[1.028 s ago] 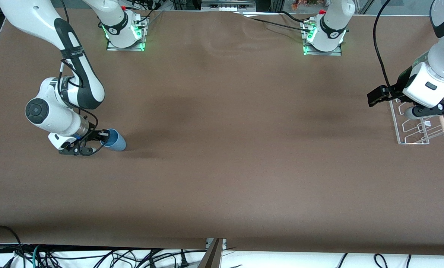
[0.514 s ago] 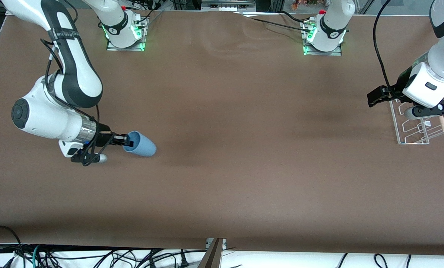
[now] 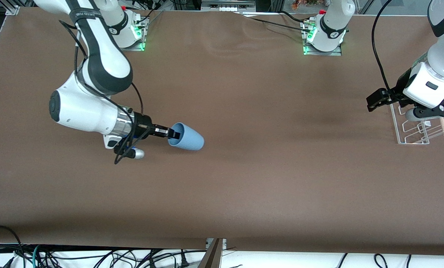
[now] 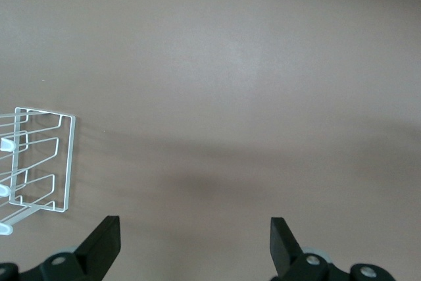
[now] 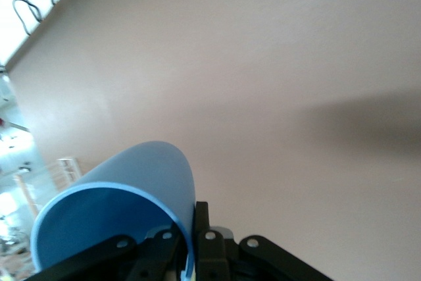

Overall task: Transfer cup to left arm and place on rack
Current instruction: 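Lift the cup and tilt it sideways toward the table middle, then hold the cup with the right gripper while the left gripper approaches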

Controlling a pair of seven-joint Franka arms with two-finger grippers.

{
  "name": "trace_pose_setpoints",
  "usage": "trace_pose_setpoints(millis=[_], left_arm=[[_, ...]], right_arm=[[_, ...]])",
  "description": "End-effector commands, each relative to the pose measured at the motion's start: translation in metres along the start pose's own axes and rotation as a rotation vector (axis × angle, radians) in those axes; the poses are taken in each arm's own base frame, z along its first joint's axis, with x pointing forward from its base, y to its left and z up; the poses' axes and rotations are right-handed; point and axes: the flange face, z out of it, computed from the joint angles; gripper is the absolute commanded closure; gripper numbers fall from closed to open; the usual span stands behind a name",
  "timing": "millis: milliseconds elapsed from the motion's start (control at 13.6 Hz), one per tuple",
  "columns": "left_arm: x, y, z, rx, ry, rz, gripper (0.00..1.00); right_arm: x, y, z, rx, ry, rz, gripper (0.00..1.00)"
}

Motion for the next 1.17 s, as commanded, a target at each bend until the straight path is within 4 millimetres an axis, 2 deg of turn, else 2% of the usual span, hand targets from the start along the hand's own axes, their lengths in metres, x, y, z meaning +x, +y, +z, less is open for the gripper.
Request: trace_pose_setpoints(millis=[0, 147, 220, 367, 440, 661, 881, 1101], left_arm=[[0.001, 0.009, 0.001, -0.061, -0.005, 0.028, 0.0], [0.002, 0.035, 0.009, -0.064, -0.006, 0.221, 0.0], [0.008, 0.048, 0.009, -0.08, 0.028, 0.275, 0.0], [0.007, 0.09, 0.009, -0.133, 0.092, 0.404, 0.0], [0.005, 0.119, 0.009, -0.15, 0.151, 0.503, 0.0], [0.011, 0.176, 0.023, -0.151, 0.317, 0.841, 0.0], [0.024, 0.197, 0.041, -0.113, 0.426, 1.096, 0.0], [0.012, 0.231, 0.054, -0.081, 0.486, 1.323, 0.0]], right_arm=[[-0.011, -0.035, 0.008, 0.05, -0.015, 0.064, 1.0], [-0.022, -0.05, 0.026, 0.088, -0.015, 0.085, 1.0], [-0.025, -0.055, 0.031, 0.117, -0.022, 0.102, 1.0], [-0.03, -0.06, 0.039, 0.17, -0.054, 0.141, 1.0], [-0.034, -0.063, 0.042, 0.183, -0.065, 0.147, 1.0], [-0.046, -0.072, 0.052, 0.181, -0.085, 0.133, 1.0], [-0.057, -0.08, 0.059, 0.205, -0.114, 0.142, 1.0], [-0.058, -0.081, 0.059, 0.208, -0.116, 0.142, 1.0]])
